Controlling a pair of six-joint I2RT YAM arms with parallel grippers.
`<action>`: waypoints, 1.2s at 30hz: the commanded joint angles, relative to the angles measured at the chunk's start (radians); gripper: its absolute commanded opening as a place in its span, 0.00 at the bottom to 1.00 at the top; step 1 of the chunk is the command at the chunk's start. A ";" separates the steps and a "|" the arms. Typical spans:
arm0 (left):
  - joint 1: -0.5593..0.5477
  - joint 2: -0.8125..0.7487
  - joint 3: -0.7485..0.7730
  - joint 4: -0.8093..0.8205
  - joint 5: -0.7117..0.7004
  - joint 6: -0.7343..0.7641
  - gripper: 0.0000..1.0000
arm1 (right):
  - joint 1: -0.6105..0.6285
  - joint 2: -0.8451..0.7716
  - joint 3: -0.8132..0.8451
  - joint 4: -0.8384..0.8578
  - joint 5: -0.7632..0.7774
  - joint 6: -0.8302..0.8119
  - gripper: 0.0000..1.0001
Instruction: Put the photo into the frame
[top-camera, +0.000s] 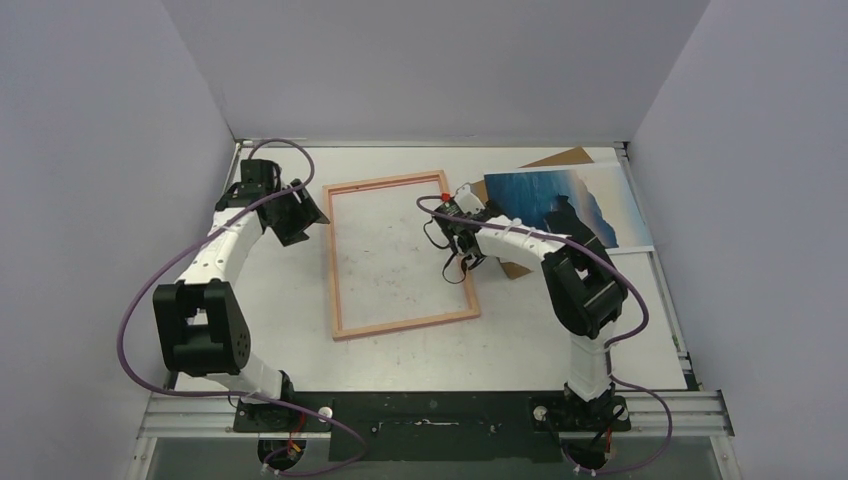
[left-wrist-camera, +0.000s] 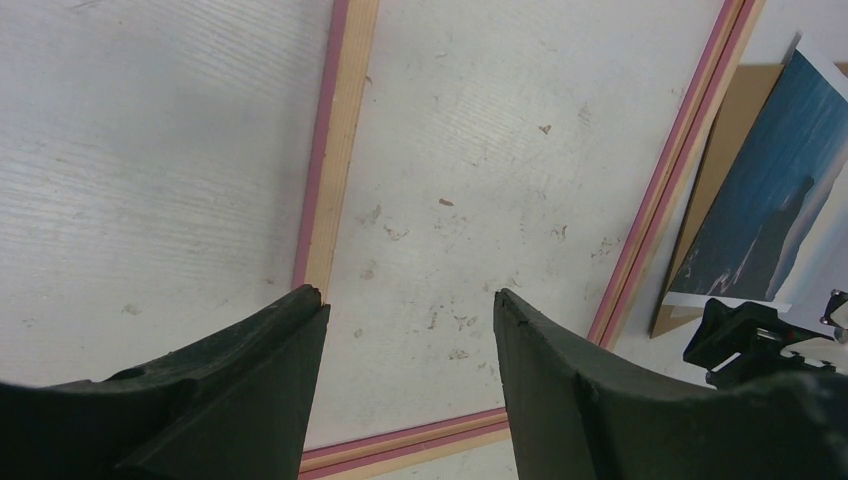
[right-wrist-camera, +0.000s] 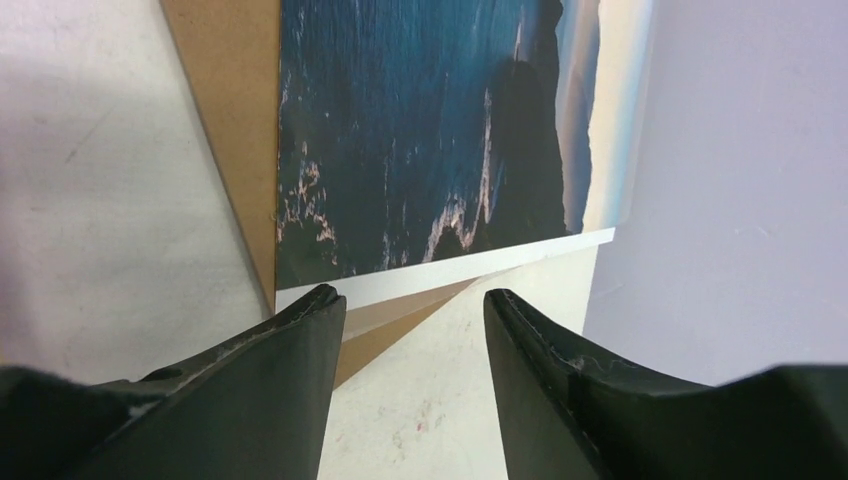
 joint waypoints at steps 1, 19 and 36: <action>-0.028 0.025 0.007 0.056 0.024 -0.024 0.60 | -0.036 -0.035 0.022 0.088 -0.025 0.008 0.52; -0.394 0.269 0.189 0.265 0.210 -0.064 0.59 | -0.566 -0.077 -0.046 0.127 -0.768 0.503 0.74; -0.552 0.706 0.576 0.519 0.335 -0.195 0.59 | -0.572 0.075 -0.011 0.215 -1.007 0.531 0.66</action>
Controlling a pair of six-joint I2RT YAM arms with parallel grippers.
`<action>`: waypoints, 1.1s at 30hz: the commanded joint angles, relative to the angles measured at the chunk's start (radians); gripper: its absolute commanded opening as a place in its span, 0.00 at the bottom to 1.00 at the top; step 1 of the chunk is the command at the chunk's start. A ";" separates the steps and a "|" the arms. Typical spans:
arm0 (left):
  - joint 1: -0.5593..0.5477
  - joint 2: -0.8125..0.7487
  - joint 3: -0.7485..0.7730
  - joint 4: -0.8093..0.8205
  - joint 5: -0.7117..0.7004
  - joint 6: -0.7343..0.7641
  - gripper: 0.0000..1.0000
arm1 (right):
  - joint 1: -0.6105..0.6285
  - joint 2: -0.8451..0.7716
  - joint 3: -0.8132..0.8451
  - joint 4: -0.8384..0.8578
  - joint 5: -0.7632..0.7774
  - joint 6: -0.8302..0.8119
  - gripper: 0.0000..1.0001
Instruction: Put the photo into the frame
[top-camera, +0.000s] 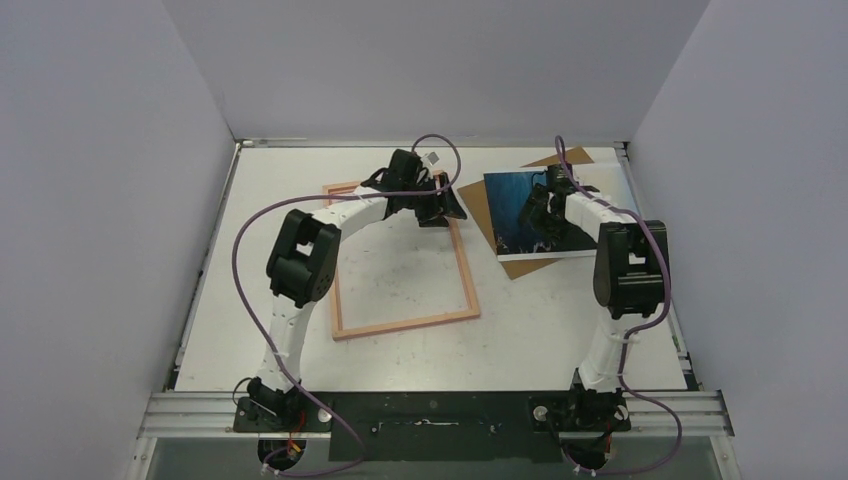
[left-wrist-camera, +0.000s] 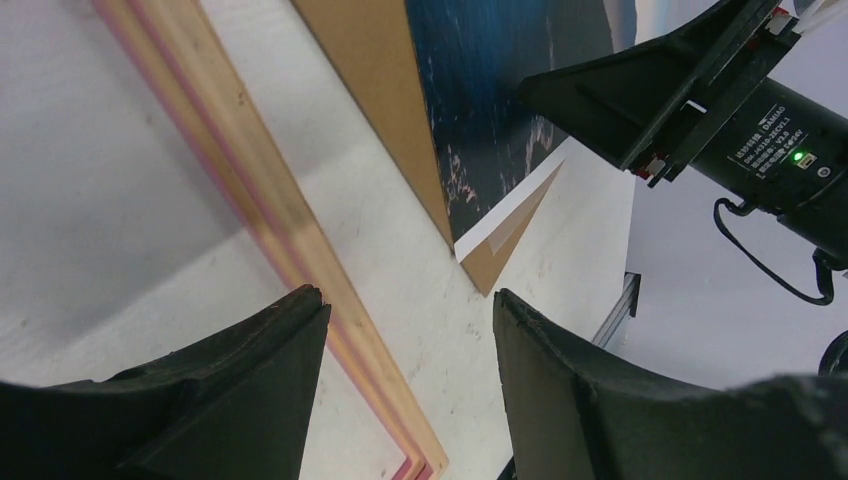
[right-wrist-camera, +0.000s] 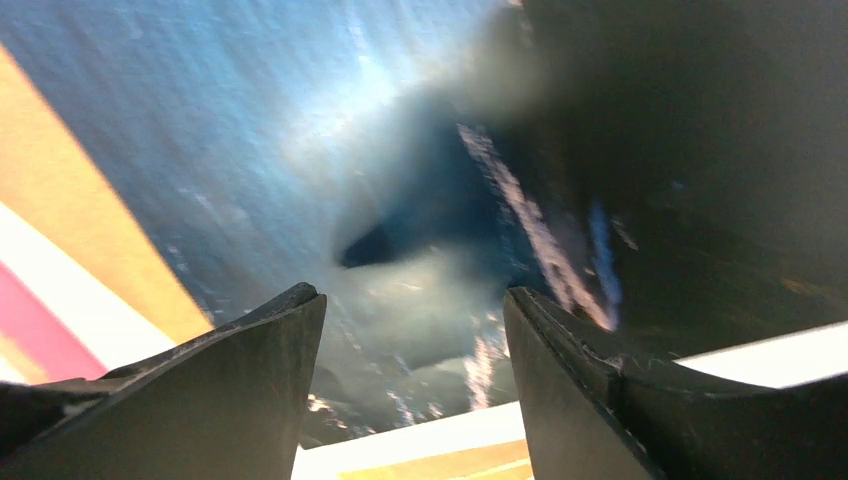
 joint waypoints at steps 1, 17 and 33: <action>-0.010 0.067 0.101 0.163 0.032 -0.056 0.59 | 0.022 0.071 0.004 0.081 -0.161 0.013 0.63; -0.126 0.303 0.358 0.374 0.052 -0.143 0.48 | -0.056 -0.159 0.049 -0.053 0.201 0.042 0.63; -0.252 0.351 0.318 0.163 0.124 0.015 0.42 | -0.222 -0.383 -0.129 -0.173 0.172 0.096 0.71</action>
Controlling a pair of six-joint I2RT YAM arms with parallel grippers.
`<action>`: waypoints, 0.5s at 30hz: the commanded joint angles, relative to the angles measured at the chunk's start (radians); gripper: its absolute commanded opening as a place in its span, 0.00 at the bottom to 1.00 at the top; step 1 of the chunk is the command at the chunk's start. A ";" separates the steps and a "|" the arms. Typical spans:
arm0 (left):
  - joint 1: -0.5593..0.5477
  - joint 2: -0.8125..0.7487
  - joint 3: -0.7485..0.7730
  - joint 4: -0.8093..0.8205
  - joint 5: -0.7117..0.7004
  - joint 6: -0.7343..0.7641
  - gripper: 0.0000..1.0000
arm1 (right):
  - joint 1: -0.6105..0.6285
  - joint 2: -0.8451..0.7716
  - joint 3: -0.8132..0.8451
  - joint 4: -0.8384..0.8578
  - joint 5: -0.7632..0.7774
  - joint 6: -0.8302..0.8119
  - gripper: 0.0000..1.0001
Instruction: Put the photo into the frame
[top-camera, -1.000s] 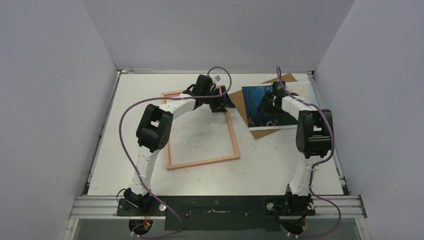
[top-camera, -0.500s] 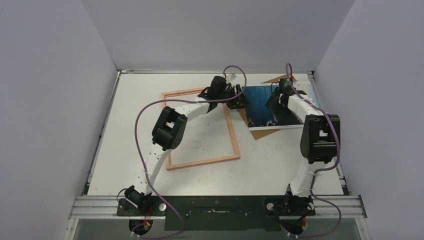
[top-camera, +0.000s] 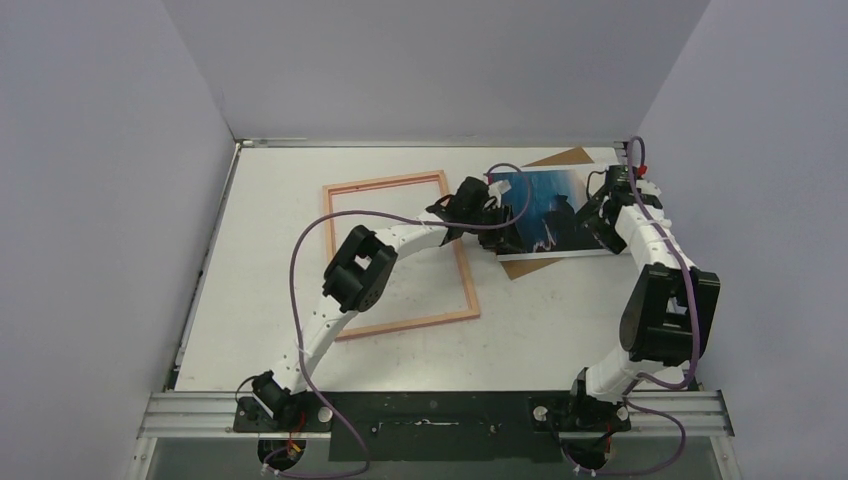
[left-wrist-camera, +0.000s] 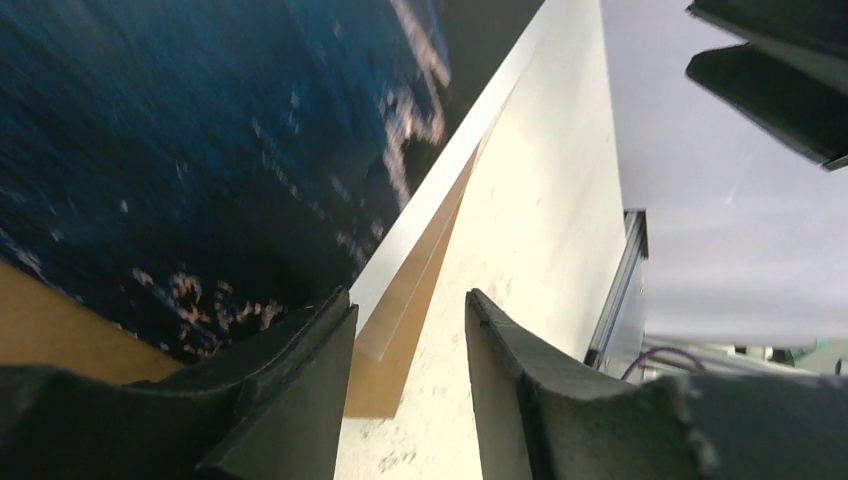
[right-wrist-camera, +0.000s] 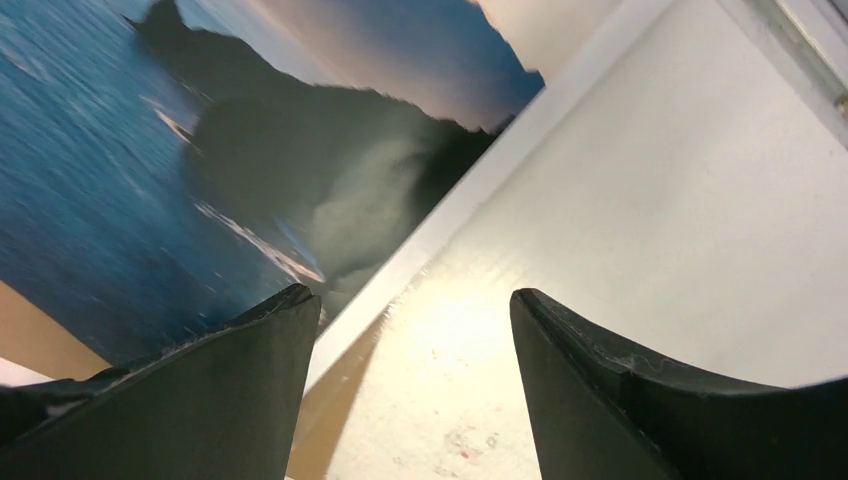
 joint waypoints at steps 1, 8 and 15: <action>-0.001 -0.024 -0.103 0.033 0.111 0.071 0.42 | -0.007 -0.068 -0.045 -0.028 -0.010 0.020 0.71; -0.044 -0.103 -0.242 -0.027 0.079 0.178 0.42 | -0.023 -0.096 -0.072 -0.042 -0.011 0.012 0.71; -0.091 -0.158 -0.266 -0.262 -0.269 0.313 0.45 | -0.040 -0.108 -0.084 -0.045 -0.011 -0.007 0.71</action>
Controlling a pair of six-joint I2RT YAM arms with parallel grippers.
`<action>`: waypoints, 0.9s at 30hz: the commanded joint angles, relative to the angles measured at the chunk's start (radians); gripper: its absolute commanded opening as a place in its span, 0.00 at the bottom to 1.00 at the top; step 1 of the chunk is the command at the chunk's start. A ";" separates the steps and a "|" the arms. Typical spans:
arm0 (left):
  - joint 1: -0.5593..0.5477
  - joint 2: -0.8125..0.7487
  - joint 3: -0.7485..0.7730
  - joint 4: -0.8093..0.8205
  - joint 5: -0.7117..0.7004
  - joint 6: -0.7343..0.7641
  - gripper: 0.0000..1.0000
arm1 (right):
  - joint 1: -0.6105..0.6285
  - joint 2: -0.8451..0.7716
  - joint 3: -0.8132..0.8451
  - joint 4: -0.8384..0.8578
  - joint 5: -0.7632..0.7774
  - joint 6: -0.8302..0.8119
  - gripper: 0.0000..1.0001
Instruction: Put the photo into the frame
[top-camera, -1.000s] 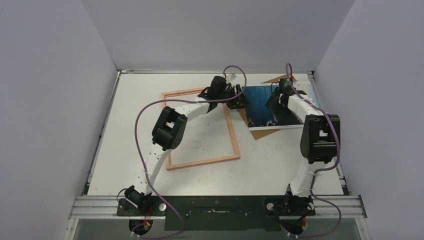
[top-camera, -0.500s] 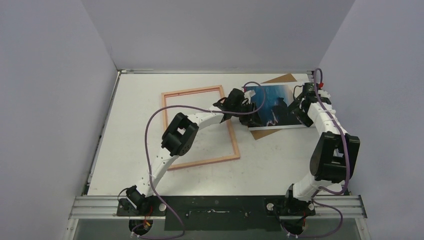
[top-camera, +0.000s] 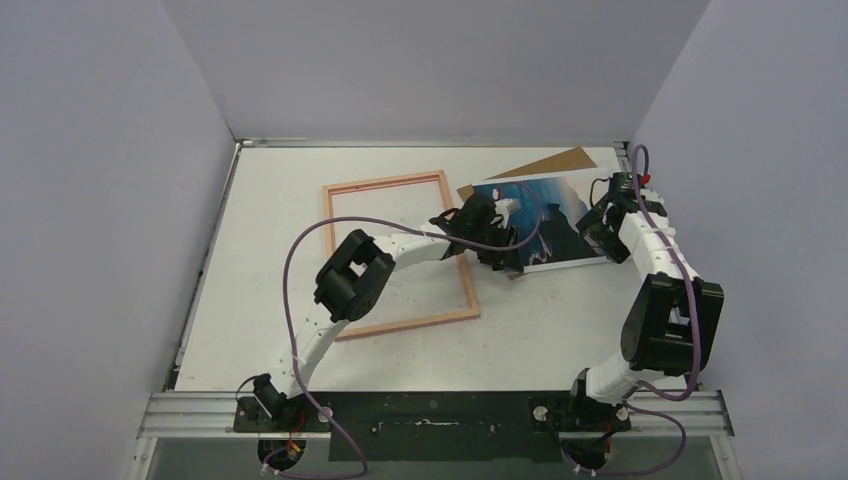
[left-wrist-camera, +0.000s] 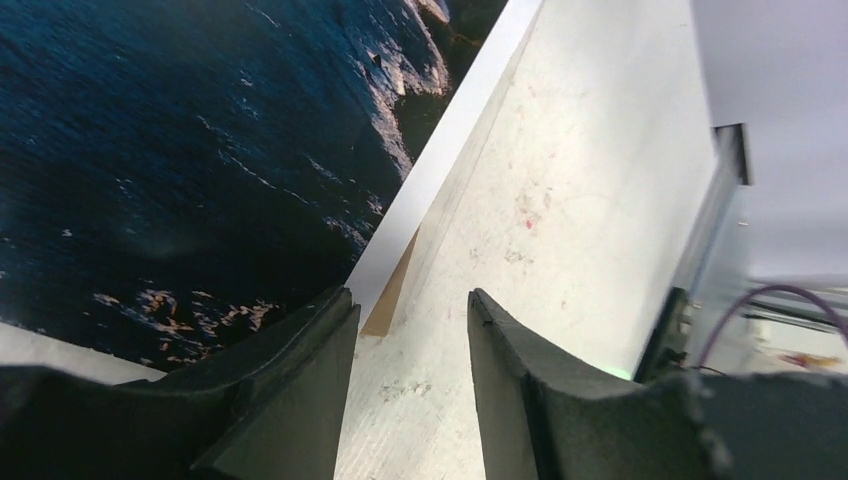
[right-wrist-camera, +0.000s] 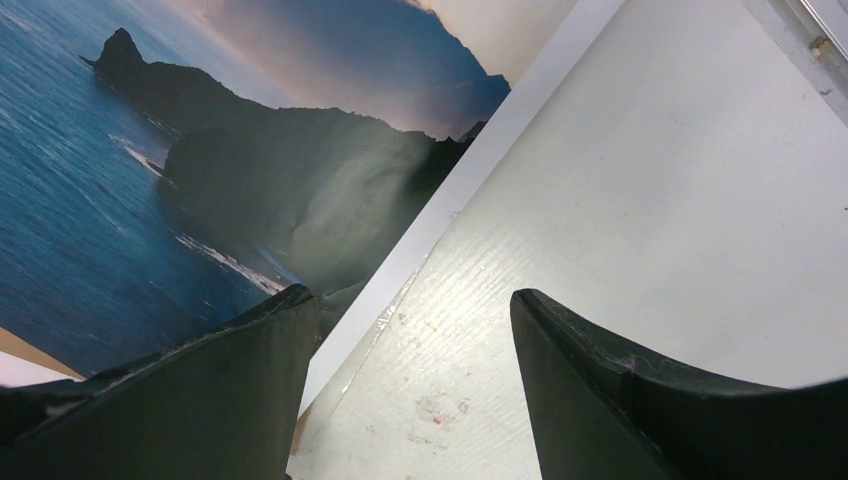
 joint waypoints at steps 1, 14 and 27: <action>-0.025 -0.006 0.002 -0.321 -0.300 0.118 0.46 | -0.017 -0.050 -0.009 0.001 0.011 -0.017 0.71; 0.072 0.005 -0.079 -0.523 -0.412 0.117 0.42 | -0.191 0.046 0.039 0.050 -0.027 -0.043 0.72; 0.115 0.046 0.021 -0.596 -0.364 0.189 0.42 | -0.346 0.081 -0.001 0.061 -0.068 -0.077 0.73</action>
